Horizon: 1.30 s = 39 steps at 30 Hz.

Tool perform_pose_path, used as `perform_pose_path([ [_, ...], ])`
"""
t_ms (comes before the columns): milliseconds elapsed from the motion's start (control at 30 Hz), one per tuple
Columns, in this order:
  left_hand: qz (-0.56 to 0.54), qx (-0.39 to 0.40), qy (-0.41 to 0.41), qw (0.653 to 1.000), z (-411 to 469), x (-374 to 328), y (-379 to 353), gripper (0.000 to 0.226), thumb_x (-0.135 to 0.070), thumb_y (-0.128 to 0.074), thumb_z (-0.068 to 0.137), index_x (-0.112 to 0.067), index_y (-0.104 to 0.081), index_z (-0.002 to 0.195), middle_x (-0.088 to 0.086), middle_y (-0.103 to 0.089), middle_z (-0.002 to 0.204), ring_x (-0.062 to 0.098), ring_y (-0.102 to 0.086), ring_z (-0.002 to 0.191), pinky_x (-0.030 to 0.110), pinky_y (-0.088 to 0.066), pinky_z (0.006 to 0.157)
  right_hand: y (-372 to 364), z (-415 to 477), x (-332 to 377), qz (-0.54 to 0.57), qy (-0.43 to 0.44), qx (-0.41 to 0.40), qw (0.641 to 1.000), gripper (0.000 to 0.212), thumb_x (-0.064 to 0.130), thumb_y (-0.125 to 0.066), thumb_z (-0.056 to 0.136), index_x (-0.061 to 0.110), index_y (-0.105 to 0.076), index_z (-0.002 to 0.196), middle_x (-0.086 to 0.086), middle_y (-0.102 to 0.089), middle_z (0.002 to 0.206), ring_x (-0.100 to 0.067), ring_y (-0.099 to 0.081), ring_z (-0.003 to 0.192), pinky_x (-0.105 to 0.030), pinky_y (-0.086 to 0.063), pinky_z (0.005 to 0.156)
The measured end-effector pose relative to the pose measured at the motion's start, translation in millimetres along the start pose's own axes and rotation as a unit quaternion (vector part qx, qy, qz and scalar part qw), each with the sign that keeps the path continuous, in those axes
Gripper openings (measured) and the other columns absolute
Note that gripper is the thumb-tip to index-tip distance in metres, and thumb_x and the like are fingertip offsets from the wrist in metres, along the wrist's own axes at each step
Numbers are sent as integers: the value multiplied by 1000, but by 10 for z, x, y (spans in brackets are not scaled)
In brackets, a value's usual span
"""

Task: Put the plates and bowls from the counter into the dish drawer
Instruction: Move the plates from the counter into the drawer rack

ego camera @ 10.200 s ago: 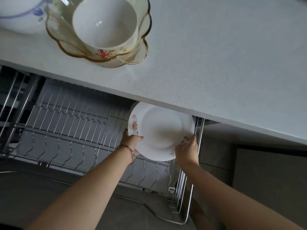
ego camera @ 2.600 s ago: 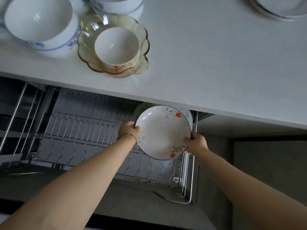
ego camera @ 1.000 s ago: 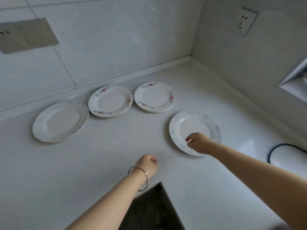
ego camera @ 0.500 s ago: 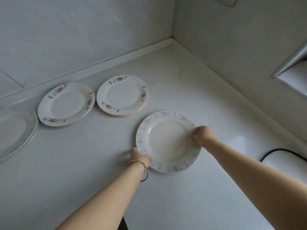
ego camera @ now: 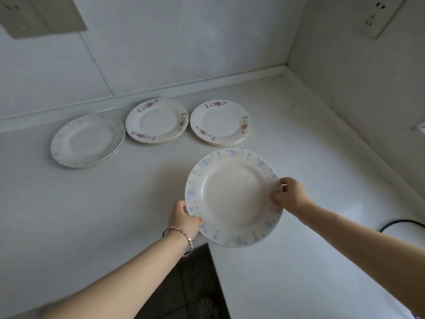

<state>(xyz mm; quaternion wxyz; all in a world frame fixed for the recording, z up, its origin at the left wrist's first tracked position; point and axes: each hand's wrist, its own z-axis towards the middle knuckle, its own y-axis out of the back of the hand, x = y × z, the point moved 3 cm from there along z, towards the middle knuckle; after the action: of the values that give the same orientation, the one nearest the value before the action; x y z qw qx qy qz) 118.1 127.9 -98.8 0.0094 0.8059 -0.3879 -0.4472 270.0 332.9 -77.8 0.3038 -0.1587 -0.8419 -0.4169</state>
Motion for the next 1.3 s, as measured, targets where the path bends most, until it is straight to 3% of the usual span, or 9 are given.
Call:
perform_pose_path([
  [167, -49, -60, 41, 996, -385, 657, 1120, 36, 10, -63, 76, -10, -52, 104, 4, -57, 97, 28, -62, 99, 41, -55, 85, -891, -704, 423, -47, 39, 68, 996, 35, 1, -58, 78, 0, -60, 113, -11, -62, 90, -26, -58, 80, -31, -49, 69],
  [300, -118, -105, 62, 986, -782, 1489, 2104, 30, 16, -59, 73, -11, -50, 81, 16, -63, 108, 31, -62, 97, 49, -55, 83, -1786, -1550, 702, -70, 76, 126, 987, 35, 1, -59, 80, 0, -56, 114, -13, -61, 93, -28, -59, 84, -37, -52, 76],
  [433, -132, -129, 80, 980, -1234, 2440, 3031, 26, 11, -57, 74, -2, -56, 97, 12, -65, 97, 26, -61, 90, 28, -57, 58, -2707, -2512, 790, -82, 100, 180, 975, 37, 5, -62, 82, 0, -53, 118, -16, -63, 106, -33, -61, 97, -40, -53, 86],
  [567, -173, -163, 113, 965, -1636, 3336, 3829, 29, 14, -55, 76, -15, -51, 77, 11, -60, 100, 29, -60, 98, 41, -56, 78, -3589, -3399, 778, -96, 107, 219, 965, 32, 5, -63, 81, 0, -60, 112, -14, -67, 103, -27, -62, 90, -41, -53, 89],
  [800, -183, -178, 193, 948, -1997, 4374, 4792, 34, 20, -51, 77, -2, -59, 102, 22, -63, 115, 35, -61, 97, 52, -54, 81, -4684, -4328, 692, -115, 83, 272, 952, 24, 3, -63, 79, 6, -58, 103, -3, -60, 82, -24, -60, 84, -36, -54, 78],
  [933, -163, -182, 222, 944, -1942, 4695, 5156, 39, 19, -48, 80, 3, -58, 114, 23, -62, 117, 37, -60, 102, 49, -54, 81, -5248, -4512, 670, -112, 54, 298, 947, 37, 6, -64, 80, 4, -55, 116, -7, -60, 96, -23, -58, 84, -33, -51, 73],
  [1067, -119, -202, 249, 940, -1826, 4964, 5527, 34, 16, -50, 80, 3, -61, 110, 21, -65, 113, 38, -62, 106, 55, -53, 85, -5789, -4622, 675, -105, 13, 321, 941, 43, 6, -61, 80, 5, -50, 122, -13, -60, 104, -30, -61, 94, -41, -54, 85],
  [1167, -113, -220, 259, 934, -1639, 5196, 5821, 33, 16, -50, 81, 4, -60, 110, 15, -61, 101, 39, -60, 107, 55, -53, 87, -6187, -4666, 706, -72, -40, 344, 935, 38, 7, -54, 85, 9, -48, 122, -10, -58, 93, -30, -60, 88, -41, -58, 74],
  [1300, -67, -223, 259, 938, -1217, 5517, 6219, 38, 16, -51, 79, 1, -58, 113, 16, -64, 109, 36, -61, 107, 51, -53, 90, -6739, -4726, 750, -13, -132, 368, 920, 29, 10, -52, 91, 18, -46, 118, -16, -58, 121, -32, -62, 93, -23, -54, 39],
])
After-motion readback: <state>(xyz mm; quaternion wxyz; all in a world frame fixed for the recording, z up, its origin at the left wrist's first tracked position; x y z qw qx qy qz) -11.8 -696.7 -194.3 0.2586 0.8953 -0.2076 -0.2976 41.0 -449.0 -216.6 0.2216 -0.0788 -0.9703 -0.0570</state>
